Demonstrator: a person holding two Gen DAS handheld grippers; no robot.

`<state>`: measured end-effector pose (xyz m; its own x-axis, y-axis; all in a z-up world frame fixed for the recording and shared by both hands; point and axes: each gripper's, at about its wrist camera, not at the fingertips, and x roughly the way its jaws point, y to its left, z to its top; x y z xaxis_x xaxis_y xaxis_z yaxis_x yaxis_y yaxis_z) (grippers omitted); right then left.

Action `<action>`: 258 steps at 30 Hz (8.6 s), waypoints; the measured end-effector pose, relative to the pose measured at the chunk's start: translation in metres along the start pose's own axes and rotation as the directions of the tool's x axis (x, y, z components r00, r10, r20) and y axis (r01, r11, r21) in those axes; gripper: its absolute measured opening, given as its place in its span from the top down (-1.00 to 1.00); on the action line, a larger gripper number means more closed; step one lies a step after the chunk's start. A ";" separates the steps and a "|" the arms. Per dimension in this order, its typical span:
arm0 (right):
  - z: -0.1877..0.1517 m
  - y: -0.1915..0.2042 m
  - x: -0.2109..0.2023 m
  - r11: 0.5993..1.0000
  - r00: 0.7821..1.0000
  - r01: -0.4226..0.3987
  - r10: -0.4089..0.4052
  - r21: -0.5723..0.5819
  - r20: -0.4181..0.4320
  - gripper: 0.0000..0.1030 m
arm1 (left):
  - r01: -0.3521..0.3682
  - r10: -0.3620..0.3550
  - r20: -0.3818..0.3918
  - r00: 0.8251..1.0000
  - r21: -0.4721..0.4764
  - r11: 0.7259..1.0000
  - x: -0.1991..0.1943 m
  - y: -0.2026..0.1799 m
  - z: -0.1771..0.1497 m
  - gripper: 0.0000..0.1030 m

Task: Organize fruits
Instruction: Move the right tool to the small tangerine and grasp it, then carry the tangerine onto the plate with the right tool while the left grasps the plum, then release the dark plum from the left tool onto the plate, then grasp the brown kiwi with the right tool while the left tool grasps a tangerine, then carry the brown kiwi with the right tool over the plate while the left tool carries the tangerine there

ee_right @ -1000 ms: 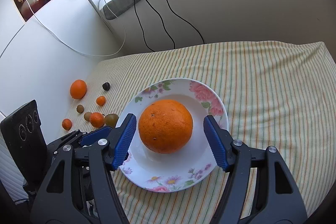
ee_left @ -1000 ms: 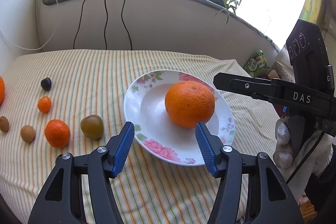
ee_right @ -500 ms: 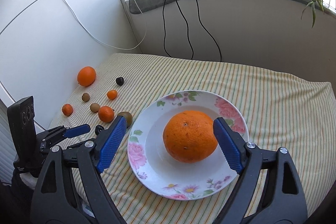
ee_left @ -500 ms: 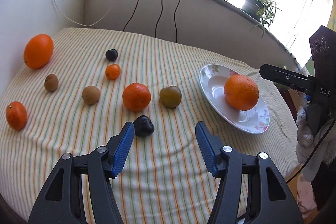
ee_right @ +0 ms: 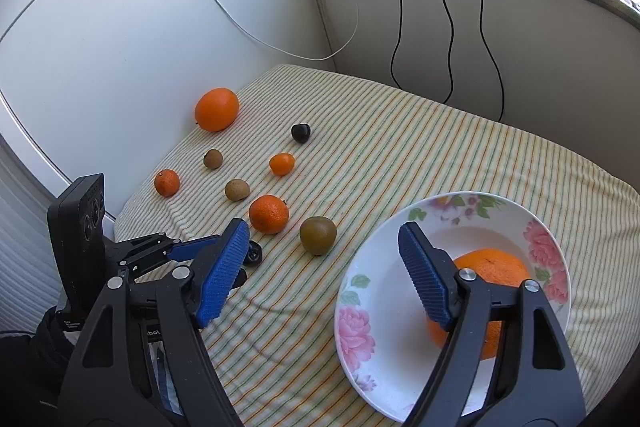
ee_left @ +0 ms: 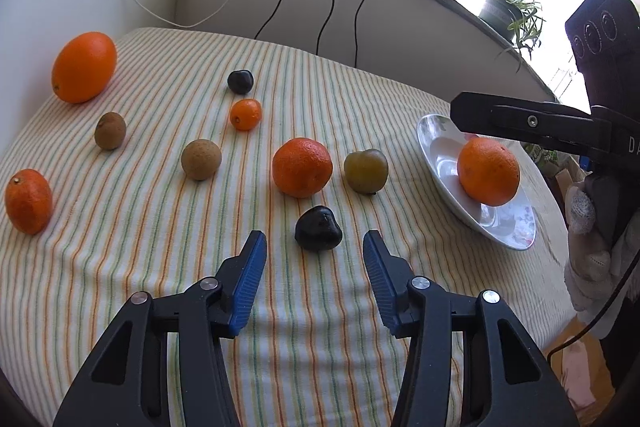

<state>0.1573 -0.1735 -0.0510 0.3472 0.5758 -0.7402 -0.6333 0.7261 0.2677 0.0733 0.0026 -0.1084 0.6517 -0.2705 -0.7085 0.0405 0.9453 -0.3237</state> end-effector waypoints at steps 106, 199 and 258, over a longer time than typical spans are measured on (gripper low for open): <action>-0.075 -0.095 -0.098 0.968 0.985 0.132 -0.152 0.213 0.079 0.33 | 0.134 -0.127 -0.047 0.991 0.254 0.958 0.029 -0.119 0.029 0.54; 0.001 0.095 0.076 0.985 1.000 -0.004 0.002 -0.170 -0.013 -0.08 | -0.277 0.295 0.116 0.948 -0.151 0.949 -0.061 0.133 -0.001 0.20; 0.014 0.092 0.095 0.982 0.999 0.026 -0.034 -0.187 -0.039 0.42 | -0.189 0.199 0.129 0.972 -0.087 0.978 -0.055 0.103 0.012 0.29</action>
<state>0.1419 -0.0471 -0.0880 0.3411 0.5356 -0.7725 -0.7419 0.6580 0.1286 0.0505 0.1171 -0.0948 0.7387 -0.0515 -0.6720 -0.1492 0.9599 -0.2375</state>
